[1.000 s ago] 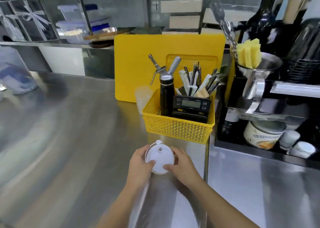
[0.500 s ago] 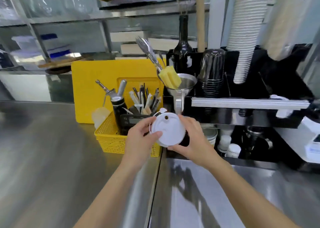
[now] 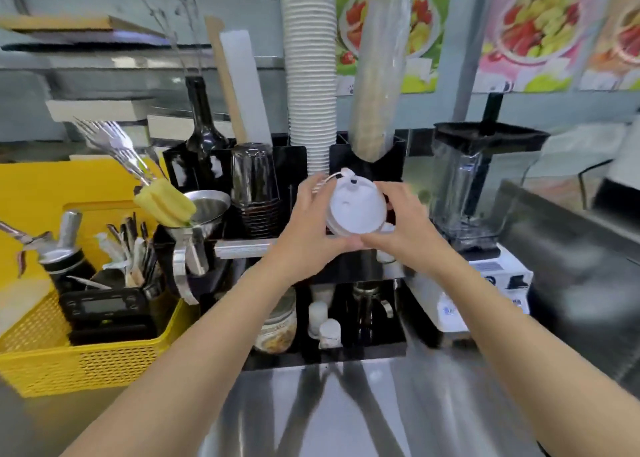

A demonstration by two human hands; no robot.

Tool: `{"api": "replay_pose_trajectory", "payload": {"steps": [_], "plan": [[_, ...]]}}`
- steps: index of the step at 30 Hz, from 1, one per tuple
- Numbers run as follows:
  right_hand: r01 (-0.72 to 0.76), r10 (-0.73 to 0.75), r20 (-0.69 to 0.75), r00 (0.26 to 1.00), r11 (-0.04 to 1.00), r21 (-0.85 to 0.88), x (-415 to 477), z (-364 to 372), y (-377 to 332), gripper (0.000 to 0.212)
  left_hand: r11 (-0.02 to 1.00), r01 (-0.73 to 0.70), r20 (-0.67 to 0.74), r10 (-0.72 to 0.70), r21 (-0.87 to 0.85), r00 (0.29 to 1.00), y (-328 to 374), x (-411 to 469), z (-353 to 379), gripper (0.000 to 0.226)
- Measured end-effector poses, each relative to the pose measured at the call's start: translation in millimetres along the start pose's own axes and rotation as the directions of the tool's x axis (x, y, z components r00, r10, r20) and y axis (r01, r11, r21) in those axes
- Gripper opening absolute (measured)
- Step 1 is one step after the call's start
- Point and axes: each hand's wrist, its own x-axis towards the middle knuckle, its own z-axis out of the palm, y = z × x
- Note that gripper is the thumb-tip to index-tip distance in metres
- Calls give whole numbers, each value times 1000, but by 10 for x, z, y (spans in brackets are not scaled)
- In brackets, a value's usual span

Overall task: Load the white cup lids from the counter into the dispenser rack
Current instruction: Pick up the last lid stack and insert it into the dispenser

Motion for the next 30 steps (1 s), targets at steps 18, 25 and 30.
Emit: {"api": "replay_pose_trajectory", "payload": {"steps": [18, 25, 30], "plan": [[-37, 203, 349, 915, 904, -426, 804, -281, 763, 57, 848, -59, 131, -12, 527, 991, -254, 907, 377, 58], [69, 284, 454, 845, 783, -619, 943, -334, 743, 55, 743, -186, 219, 55, 643, 974, -295, 926, 404, 53], [64, 314, 462, 829, 767, -638, 951, -267, 780, 64, 699, -240, 256, 83, 674, 963, -295, 925, 449, 46]]}}
